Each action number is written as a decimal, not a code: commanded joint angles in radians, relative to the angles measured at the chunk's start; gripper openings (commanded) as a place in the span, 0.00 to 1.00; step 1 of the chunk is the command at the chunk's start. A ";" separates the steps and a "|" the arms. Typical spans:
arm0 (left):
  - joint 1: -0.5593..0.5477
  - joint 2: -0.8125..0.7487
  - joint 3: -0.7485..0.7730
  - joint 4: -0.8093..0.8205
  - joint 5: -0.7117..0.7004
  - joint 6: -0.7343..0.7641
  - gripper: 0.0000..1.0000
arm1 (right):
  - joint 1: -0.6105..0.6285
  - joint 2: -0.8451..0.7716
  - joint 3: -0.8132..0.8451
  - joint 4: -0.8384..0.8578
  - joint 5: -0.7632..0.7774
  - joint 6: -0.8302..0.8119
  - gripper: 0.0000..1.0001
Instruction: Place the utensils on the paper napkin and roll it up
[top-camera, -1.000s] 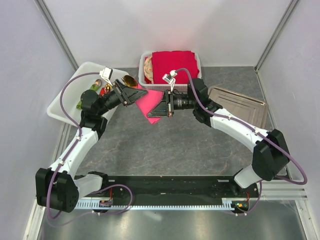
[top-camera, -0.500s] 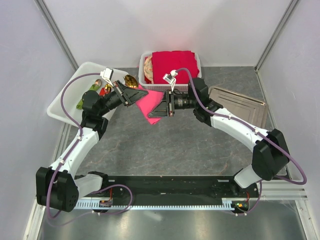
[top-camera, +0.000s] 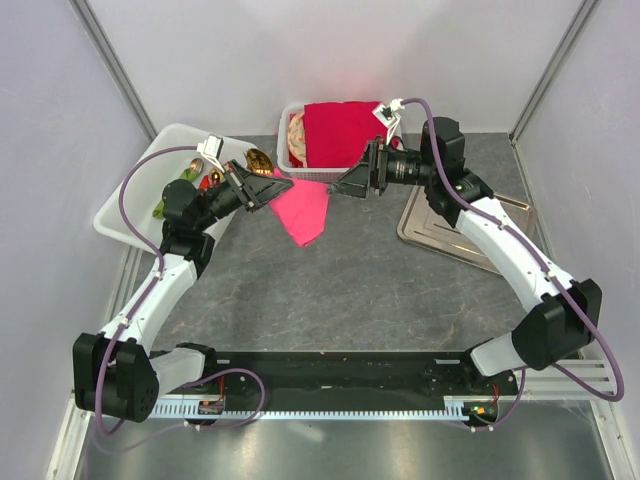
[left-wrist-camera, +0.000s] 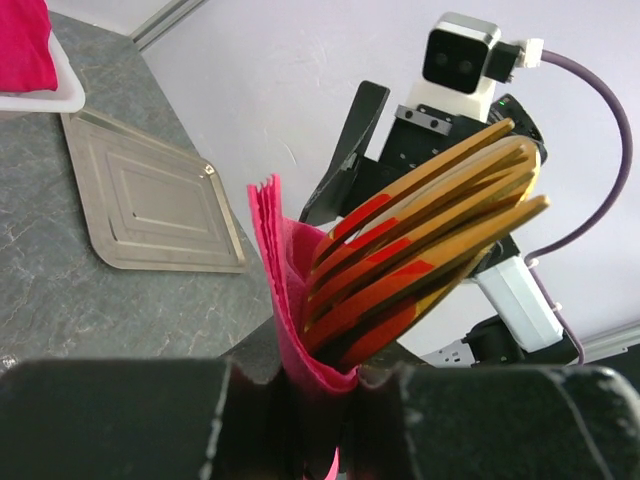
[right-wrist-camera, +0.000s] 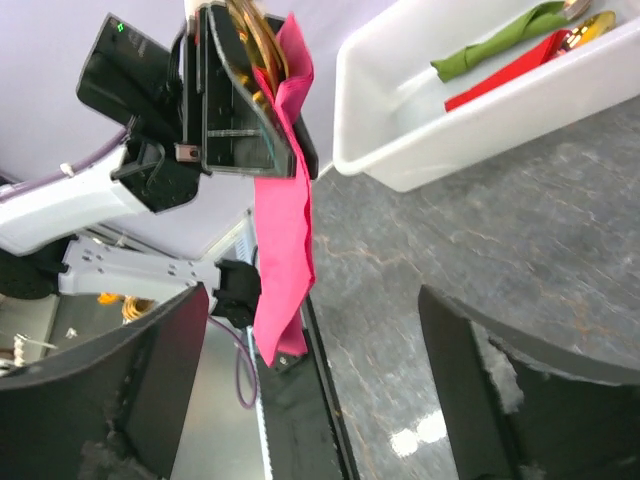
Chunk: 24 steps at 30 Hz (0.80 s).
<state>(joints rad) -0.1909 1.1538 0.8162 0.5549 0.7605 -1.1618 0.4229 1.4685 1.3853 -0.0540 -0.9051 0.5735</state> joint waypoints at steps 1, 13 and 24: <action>0.005 0.001 0.017 0.037 -0.006 0.031 0.02 | 0.026 -0.034 -0.003 -0.090 0.052 -0.066 0.98; 0.004 0.003 0.008 0.060 0.036 0.002 0.02 | 0.192 0.058 0.001 -0.017 0.089 -0.069 0.98; 0.002 -0.008 -0.015 0.111 0.077 -0.022 0.02 | 0.201 0.104 -0.095 0.347 -0.028 0.169 0.73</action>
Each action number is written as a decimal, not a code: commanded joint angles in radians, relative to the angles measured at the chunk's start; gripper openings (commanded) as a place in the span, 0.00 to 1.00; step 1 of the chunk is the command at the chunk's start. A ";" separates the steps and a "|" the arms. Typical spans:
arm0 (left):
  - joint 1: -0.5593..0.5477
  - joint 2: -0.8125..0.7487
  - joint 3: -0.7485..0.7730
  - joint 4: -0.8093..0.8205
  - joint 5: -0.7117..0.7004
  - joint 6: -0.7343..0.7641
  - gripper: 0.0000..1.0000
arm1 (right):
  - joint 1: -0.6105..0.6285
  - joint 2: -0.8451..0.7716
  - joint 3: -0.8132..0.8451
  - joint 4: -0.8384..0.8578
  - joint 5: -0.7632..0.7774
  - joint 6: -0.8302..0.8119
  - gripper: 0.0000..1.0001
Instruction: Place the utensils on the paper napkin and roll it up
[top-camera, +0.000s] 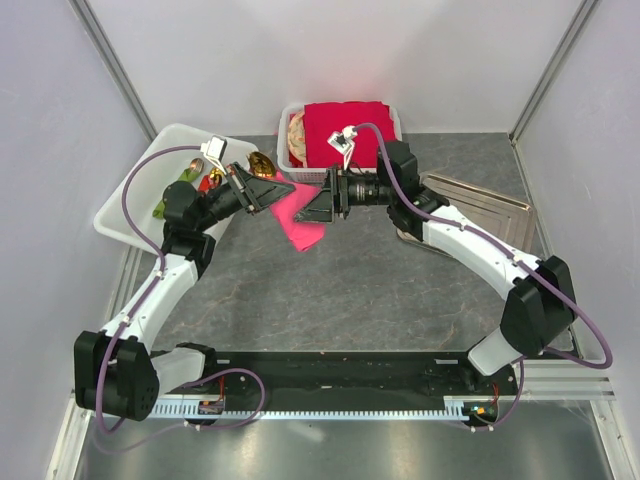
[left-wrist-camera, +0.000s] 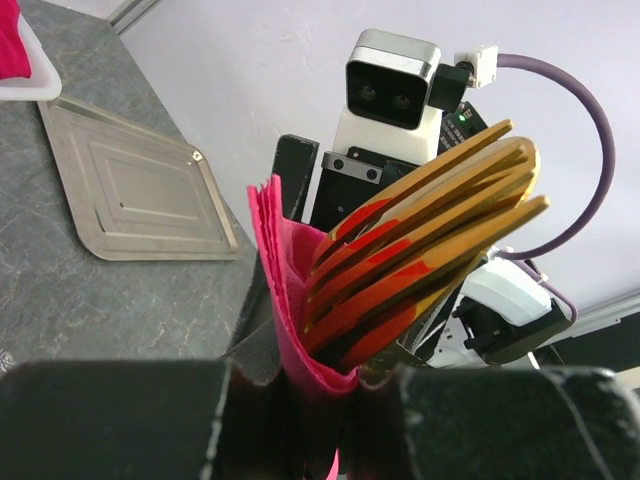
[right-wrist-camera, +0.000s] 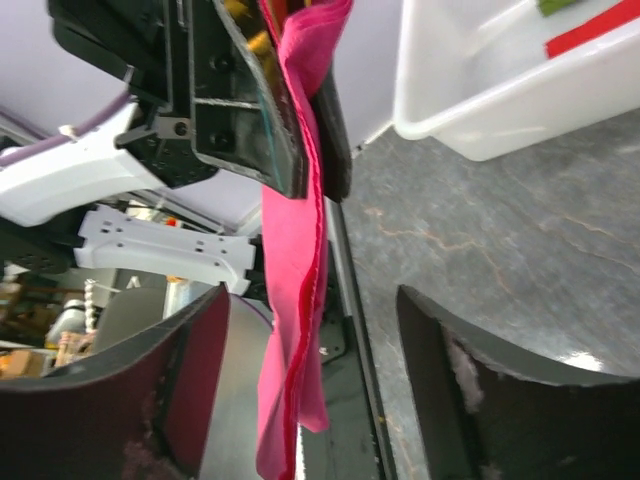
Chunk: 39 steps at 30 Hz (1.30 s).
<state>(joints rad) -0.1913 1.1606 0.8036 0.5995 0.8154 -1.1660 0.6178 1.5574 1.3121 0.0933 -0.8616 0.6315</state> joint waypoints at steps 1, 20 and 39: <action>0.003 -0.015 -0.003 0.071 0.022 -0.020 0.02 | 0.008 0.016 -0.020 0.198 -0.071 0.111 0.73; -0.004 -0.022 -0.017 0.063 0.016 -0.012 0.02 | 0.026 0.030 -0.019 0.152 -0.030 0.070 0.10; 0.009 -0.048 -0.037 0.046 0.018 0.008 0.40 | 0.020 0.013 -0.030 0.178 -0.034 0.077 0.00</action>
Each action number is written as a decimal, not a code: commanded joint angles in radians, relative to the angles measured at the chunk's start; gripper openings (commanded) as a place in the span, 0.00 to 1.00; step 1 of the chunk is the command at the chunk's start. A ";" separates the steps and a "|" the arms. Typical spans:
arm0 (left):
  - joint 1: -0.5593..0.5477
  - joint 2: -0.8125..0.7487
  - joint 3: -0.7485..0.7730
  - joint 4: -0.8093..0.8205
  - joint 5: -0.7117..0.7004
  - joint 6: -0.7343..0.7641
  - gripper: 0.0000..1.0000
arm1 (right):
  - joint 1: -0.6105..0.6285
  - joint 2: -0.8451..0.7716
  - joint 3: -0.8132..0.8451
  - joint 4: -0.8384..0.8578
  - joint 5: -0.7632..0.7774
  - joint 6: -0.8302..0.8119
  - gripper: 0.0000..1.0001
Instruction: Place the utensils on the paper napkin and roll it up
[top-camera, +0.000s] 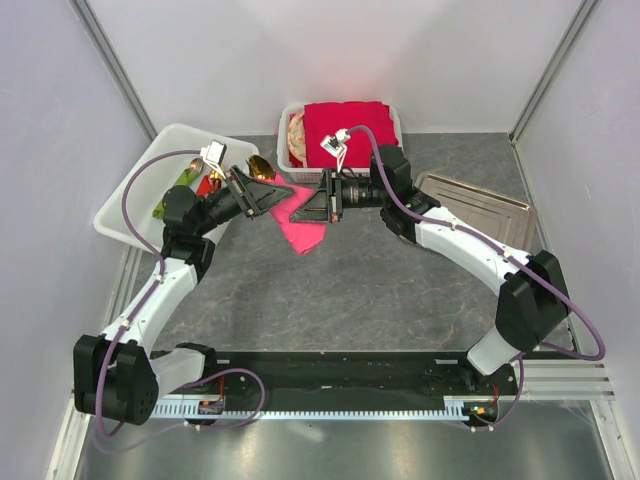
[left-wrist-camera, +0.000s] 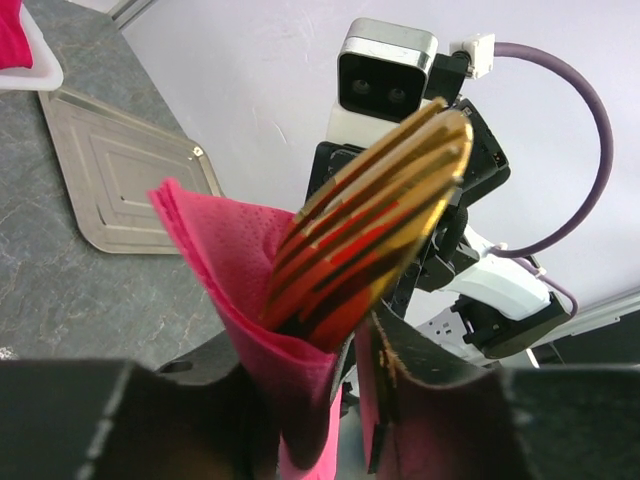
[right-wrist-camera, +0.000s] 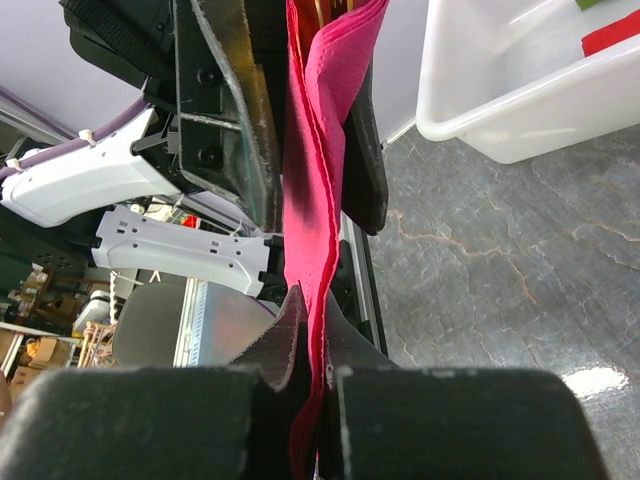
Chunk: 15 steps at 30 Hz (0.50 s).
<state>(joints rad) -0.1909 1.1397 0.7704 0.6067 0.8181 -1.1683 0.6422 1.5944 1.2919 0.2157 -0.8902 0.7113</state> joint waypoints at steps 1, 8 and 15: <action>0.008 -0.028 -0.003 0.039 0.018 0.012 0.41 | -0.004 -0.024 -0.009 0.054 -0.004 -0.003 0.00; 0.018 -0.035 -0.013 0.036 0.019 0.013 0.42 | -0.010 -0.030 -0.013 0.062 -0.009 0.004 0.00; 0.027 -0.034 -0.028 0.048 0.019 0.004 0.40 | -0.013 -0.034 -0.026 0.077 -0.015 0.020 0.00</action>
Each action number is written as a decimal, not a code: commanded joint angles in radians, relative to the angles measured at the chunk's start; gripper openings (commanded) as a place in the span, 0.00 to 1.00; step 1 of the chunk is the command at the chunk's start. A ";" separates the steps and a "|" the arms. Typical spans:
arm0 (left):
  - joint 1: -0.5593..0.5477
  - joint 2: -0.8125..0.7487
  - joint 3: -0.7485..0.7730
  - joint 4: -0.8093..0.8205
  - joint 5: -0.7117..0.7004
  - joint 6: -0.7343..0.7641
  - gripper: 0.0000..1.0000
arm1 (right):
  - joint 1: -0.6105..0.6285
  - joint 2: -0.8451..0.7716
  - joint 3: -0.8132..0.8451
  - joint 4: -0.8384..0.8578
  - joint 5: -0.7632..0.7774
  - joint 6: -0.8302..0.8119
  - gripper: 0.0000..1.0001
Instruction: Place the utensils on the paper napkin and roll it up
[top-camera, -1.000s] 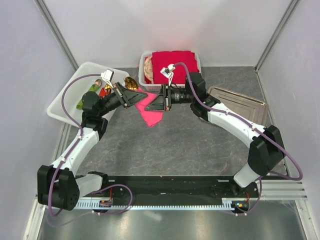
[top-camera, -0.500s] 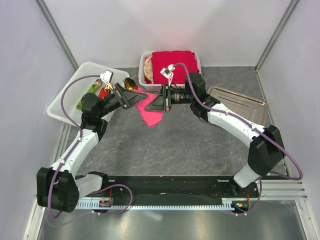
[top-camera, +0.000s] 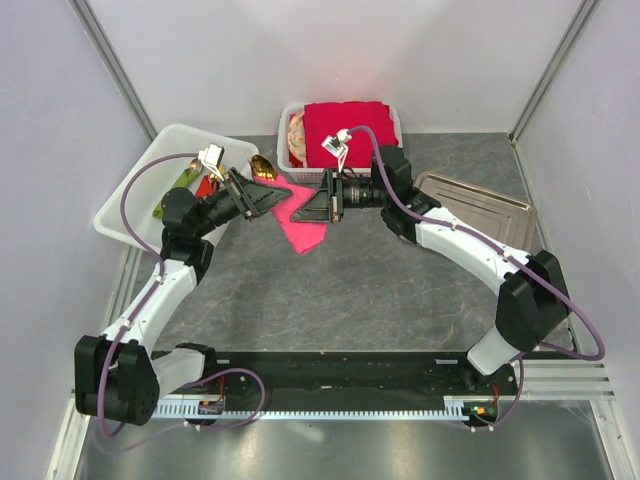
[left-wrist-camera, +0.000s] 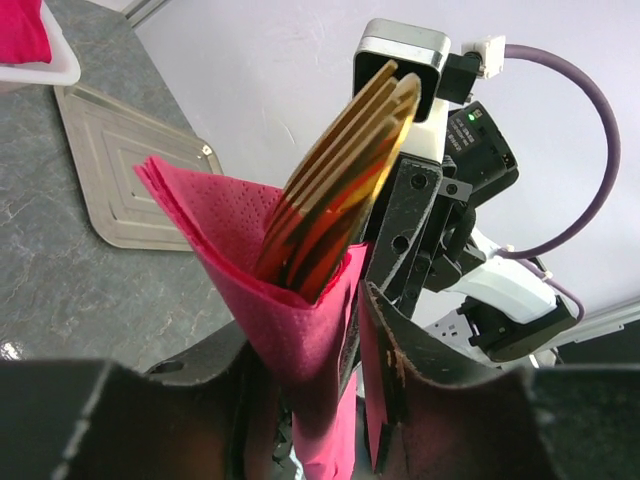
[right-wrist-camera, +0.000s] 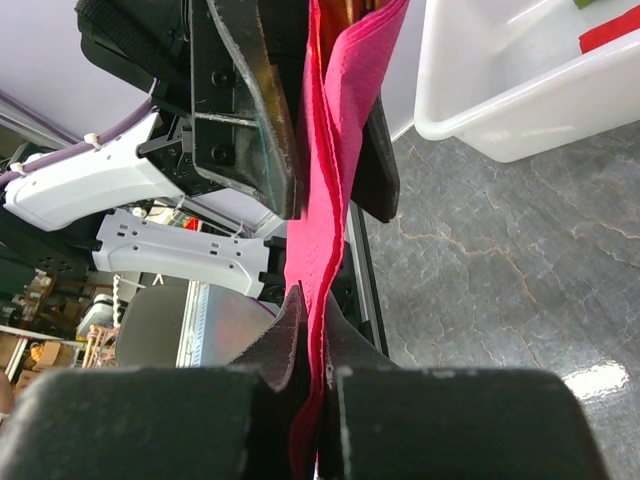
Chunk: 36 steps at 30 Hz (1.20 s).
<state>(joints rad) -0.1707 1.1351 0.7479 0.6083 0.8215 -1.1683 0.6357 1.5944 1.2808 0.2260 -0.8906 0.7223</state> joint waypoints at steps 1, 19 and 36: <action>0.007 -0.029 -0.005 0.048 0.018 0.004 0.40 | -0.008 -0.036 -0.018 0.068 -0.014 0.009 0.00; 0.008 -0.011 0.005 0.116 0.016 -0.007 0.02 | -0.022 -0.025 -0.011 0.064 -0.042 0.006 0.26; 0.022 0.015 0.033 0.048 -0.028 0.018 0.02 | -0.186 -0.137 0.230 -0.392 -0.033 -0.291 0.54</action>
<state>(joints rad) -0.1562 1.1477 0.7448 0.6392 0.8131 -1.1706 0.4370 1.5127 1.4151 -0.0700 -0.8856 0.5343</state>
